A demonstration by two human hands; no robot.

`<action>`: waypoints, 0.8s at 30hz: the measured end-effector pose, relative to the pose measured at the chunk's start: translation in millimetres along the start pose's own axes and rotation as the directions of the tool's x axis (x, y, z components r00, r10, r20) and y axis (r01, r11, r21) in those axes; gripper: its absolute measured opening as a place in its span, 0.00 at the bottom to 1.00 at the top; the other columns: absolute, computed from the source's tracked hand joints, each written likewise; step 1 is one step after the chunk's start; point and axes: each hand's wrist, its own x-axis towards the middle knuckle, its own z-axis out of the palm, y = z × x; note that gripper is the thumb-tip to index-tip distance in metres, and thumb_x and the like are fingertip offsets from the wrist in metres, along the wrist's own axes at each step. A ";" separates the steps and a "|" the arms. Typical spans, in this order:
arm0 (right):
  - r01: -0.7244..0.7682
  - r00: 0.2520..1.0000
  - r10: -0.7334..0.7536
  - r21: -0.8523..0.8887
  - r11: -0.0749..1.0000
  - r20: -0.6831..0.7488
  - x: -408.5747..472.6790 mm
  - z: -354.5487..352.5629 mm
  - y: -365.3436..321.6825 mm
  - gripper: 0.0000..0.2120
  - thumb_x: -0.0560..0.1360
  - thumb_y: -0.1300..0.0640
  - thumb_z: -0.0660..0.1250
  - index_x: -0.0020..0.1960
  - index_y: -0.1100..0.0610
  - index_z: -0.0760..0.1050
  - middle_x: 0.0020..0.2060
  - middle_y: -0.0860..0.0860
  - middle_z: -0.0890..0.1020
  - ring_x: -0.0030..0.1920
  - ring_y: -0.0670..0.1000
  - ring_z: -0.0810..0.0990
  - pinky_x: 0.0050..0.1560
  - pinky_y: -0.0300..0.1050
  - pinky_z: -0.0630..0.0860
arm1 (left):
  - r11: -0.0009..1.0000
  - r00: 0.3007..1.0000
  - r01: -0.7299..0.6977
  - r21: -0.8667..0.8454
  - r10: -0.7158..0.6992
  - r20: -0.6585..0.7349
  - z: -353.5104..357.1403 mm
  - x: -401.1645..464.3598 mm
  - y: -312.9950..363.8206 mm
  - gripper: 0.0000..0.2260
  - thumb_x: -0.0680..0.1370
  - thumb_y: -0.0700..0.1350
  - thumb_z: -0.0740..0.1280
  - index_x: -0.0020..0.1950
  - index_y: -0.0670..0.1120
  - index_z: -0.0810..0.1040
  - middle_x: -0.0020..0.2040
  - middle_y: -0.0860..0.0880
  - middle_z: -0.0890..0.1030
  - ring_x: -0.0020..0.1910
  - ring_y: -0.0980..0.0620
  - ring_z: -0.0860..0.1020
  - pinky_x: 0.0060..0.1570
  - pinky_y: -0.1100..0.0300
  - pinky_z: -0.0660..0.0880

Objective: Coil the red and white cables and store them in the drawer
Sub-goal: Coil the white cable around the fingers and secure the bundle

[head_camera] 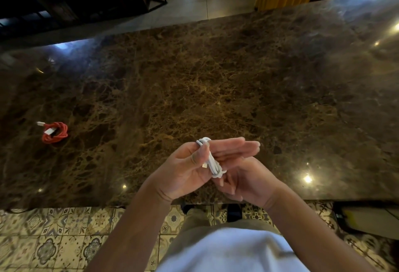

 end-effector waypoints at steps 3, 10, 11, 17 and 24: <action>0.001 0.999 -0.001 0.008 1.000 -0.054 -5.5 0.1 -0.2 0.17 0.83 0.49 0.61 0.45 0.60 0.77 0.28 0.52 0.73 0.23 0.45 0.69 0.21 0.39 0.57 | 1.000 0.999 0.014 -0.018 -0.013 0.040 6.7 3.1 -2.1 0.26 0.85 0.52 0.63 0.76 0.35 0.70 0.78 0.31 0.67 0.80 0.32 0.63 0.75 0.49 0.70; 0.007 0.981 -0.014 -0.034 0.999 -0.196 -24.8 10.9 0.3 0.22 0.74 0.34 0.67 0.41 0.54 0.83 0.23 0.51 0.68 0.20 0.44 0.66 0.19 0.38 0.58 | 0.996 0.988 0.043 -0.073 -0.032 0.151 21.6 -4.8 -12.4 0.28 0.84 0.50 0.65 0.76 0.32 0.66 0.79 0.27 0.61 0.80 0.27 0.57 0.73 0.49 0.70; 0.011 0.980 -0.015 -0.019 1.000 -0.198 -25.5 11.8 0.8 0.22 0.74 0.35 0.68 0.40 0.55 0.82 0.22 0.50 0.68 0.20 0.44 0.65 0.19 0.38 0.57 | 0.995 0.989 0.044 -0.086 -0.032 0.145 21.9 -6.6 -13.4 0.27 0.84 0.50 0.65 0.77 0.34 0.68 0.79 0.30 0.64 0.80 0.30 0.61 0.73 0.51 0.70; 0.094 0.986 -0.097 -0.033 0.995 -0.137 -25.5 15.7 3.6 0.34 0.73 0.36 0.74 0.42 0.70 0.73 0.20 0.49 0.68 0.19 0.43 0.65 0.18 0.34 0.62 | 0.982 0.991 0.011 -0.188 0.014 0.131 24.0 -12.9 -8.0 0.22 0.85 0.47 0.64 0.76 0.38 0.73 0.76 0.42 0.75 0.74 0.49 0.74 0.75 0.53 0.70; 0.128 0.990 -0.105 -0.314 0.941 0.089 -36.1 10.7 -36.0 0.24 0.83 0.41 0.64 0.38 0.59 0.81 0.26 0.48 0.81 0.21 0.51 0.71 0.20 0.50 0.60 | 0.923 0.975 -0.042 -0.382 0.121 0.185 36.2 -9.1 -4.6 0.18 0.86 0.47 0.63 0.68 0.36 0.78 0.66 0.37 0.81 0.62 0.43 0.82 0.64 0.54 0.78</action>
